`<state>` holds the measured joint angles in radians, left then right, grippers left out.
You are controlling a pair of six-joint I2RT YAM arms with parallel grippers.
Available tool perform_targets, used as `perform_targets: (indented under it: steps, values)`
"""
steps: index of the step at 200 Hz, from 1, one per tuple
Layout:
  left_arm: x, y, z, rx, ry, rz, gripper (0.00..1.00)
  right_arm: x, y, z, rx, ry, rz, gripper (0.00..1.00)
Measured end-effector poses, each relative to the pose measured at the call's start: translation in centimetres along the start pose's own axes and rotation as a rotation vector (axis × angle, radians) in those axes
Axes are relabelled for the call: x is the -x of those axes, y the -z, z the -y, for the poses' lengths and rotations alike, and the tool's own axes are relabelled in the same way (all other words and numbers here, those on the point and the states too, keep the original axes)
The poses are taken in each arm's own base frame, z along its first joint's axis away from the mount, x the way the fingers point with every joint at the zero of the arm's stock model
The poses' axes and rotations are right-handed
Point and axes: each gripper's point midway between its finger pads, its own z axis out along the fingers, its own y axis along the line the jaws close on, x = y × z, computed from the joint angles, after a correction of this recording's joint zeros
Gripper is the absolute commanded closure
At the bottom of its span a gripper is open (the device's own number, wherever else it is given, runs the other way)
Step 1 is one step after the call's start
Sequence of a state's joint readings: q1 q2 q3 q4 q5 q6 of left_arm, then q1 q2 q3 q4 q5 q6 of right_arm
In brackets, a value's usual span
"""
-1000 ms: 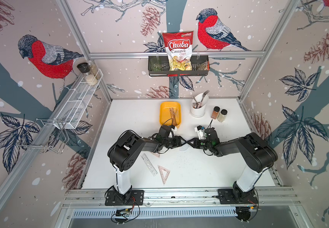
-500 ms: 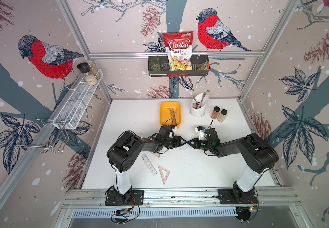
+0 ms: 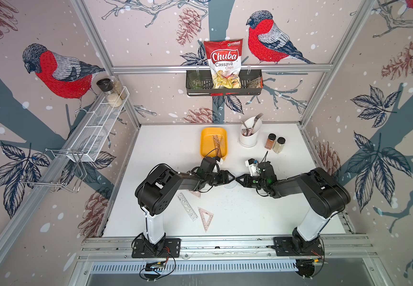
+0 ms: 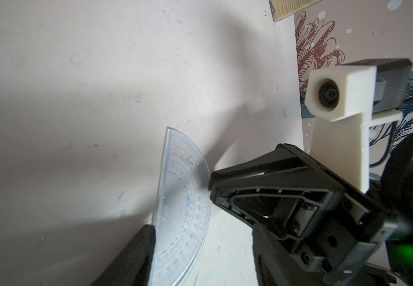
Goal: Put the scattered rulers into the storage box
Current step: Pick up the ruler from the center of the board.
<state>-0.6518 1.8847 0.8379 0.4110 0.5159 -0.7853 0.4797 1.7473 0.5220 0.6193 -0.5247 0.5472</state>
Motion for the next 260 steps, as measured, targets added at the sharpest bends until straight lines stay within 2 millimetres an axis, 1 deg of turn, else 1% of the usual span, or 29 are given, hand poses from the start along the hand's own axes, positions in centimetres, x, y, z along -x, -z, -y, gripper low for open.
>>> perform_targets:
  steps: [63, 117, 170, 195, 215, 260]
  values:
    - [0.2, 0.3, 0.0, 0.015, 0.001, 0.010, 0.32, -0.2, 0.3, 0.3, -0.017, -0.002, 0.002, 0.81]
    - [-0.3, -0.5, 0.2, -0.003, -0.009, -0.006, 0.32, -0.2, 0.1, 0.3, -0.013, 0.003, 0.005, 0.81]
    - [-0.4, -0.4, 0.3, -0.018, -0.017, 0.003, 0.32, -0.1, 0.0, 0.1, -0.005, 0.006, 0.012, 0.80]
    - [-0.5, 0.0, 0.4, -0.016, -0.017, 0.007, 0.32, -0.2, 0.5, -0.1, -0.012, -0.003, 0.001, 0.79]
    - [-0.6, 0.4, 0.2, -0.005, -0.007, 0.003, 0.32, 0.3, 0.9, -0.6, -0.004, 0.006, 0.014, 0.79]
    - [-0.6, 0.5, 0.1, 0.004, 0.001, -0.003, 0.32, -0.4, 0.6, -1.3, 0.010, 0.007, -0.009, 0.80]
